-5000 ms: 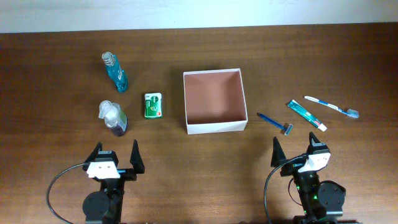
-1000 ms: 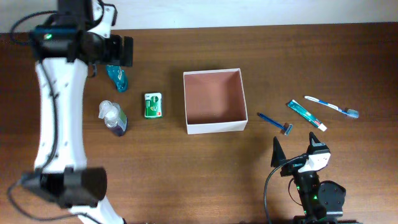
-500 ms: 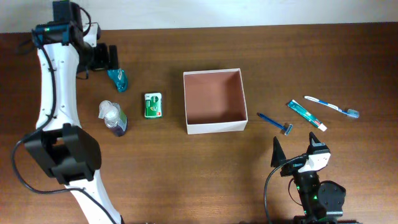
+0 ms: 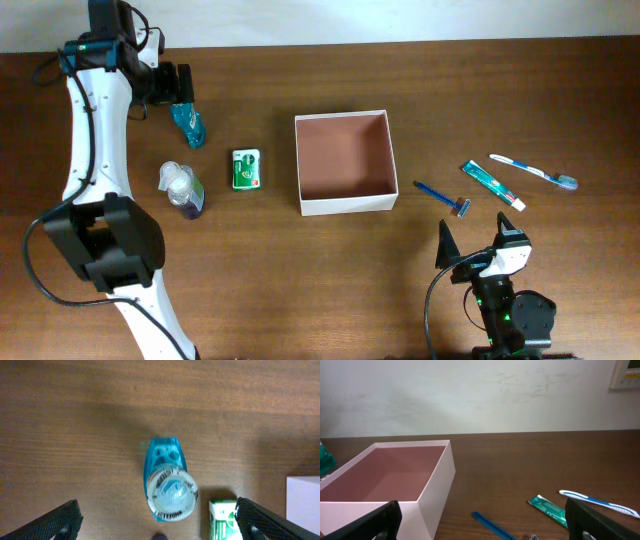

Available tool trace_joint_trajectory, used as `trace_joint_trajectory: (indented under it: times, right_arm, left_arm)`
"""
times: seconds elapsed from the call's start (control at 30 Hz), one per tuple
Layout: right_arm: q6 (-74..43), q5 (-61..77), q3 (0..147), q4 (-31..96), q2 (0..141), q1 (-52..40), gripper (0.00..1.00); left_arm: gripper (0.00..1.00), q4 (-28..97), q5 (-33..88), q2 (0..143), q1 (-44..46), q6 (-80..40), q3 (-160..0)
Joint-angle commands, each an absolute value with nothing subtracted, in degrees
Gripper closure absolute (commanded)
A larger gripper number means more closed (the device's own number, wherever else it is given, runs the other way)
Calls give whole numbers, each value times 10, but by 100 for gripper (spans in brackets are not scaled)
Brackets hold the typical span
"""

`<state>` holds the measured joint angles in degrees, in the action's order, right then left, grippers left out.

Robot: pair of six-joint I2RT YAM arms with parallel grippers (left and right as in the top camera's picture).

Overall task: Pack container
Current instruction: 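Move the left gripper over the teal mouthwash bottle and lower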

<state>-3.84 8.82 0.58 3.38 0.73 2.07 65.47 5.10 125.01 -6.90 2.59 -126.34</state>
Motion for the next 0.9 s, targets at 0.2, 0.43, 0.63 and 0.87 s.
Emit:
trace_joint_trajectory:
  times: [0.2,0.43,0.63,0.87]
  right_arm:
    - [-34,83,3,37,2,23,1]
    - [-34,83,3,37,2,23,2]
    - [-34,83,3,37,2,23,1]
    - [-34,83,3,37,2,23,1]
  left_arm:
    - [1,620,15,1259,-42,37,-1273]
    - [1,619,15,1285,-39,37,-1273]
    - [1,622,15,1311,-39,37,-1273]
    - [1,622,14,1325,-41,37,-1273]
